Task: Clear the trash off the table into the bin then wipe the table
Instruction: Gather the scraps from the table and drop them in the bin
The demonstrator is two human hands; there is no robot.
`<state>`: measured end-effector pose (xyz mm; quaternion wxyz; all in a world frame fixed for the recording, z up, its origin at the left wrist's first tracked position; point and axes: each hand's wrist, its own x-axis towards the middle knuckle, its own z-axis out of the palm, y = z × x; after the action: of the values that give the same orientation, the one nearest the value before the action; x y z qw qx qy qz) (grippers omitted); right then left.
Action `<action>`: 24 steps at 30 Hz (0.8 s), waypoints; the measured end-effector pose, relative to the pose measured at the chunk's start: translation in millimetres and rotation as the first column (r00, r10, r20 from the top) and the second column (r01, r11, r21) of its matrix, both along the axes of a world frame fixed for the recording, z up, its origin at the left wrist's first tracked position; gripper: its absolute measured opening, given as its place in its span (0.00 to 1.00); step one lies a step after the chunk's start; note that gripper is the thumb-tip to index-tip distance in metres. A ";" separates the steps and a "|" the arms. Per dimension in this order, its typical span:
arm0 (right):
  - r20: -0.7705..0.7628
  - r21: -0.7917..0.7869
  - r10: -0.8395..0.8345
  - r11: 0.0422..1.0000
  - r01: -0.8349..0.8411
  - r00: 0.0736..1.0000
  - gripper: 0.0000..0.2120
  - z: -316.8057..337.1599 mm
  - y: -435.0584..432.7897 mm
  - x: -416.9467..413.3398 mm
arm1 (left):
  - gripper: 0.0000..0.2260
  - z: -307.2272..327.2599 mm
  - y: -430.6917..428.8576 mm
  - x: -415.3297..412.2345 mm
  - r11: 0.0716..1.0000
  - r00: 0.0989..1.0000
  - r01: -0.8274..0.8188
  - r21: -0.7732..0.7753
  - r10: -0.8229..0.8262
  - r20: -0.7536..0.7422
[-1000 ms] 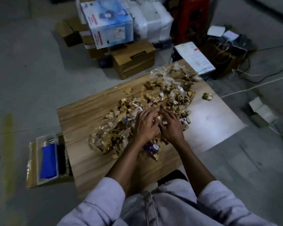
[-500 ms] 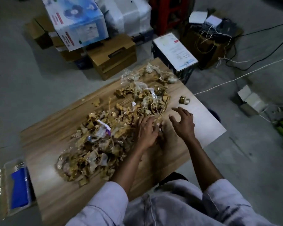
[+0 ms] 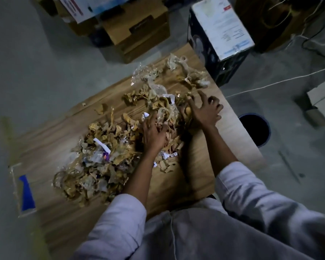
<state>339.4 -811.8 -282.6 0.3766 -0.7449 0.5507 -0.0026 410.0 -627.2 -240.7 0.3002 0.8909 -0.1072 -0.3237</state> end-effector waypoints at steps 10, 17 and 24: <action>0.264 0.121 0.386 0.896 -0.428 0.884 0.30 -8.4 70.5 41.4 | 0.24 6.6 -19.3 16.4 0.848 0.849 -0.471 -0.244 0.361 -0.386; 0.635 0.061 0.277 0.913 -0.404 0.721 0.19 28.9 131.3 35.7 | 0.21 31.6 27.4 7.2 0.979 0.902 -0.161 -0.126 0.198 0.384; 0.329 -0.111 0.794 0.570 -0.814 0.511 0.28 5.5 163.6 26.1 | 0.25 27.8 66.3 5.3 0.930 0.768 0.058 0.362 -0.273 0.579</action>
<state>365.5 -648.1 -277.1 0.4458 -0.8906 0.0683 0.0583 415.3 -560.9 -212.8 0.0678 0.9708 -0.2244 -0.0516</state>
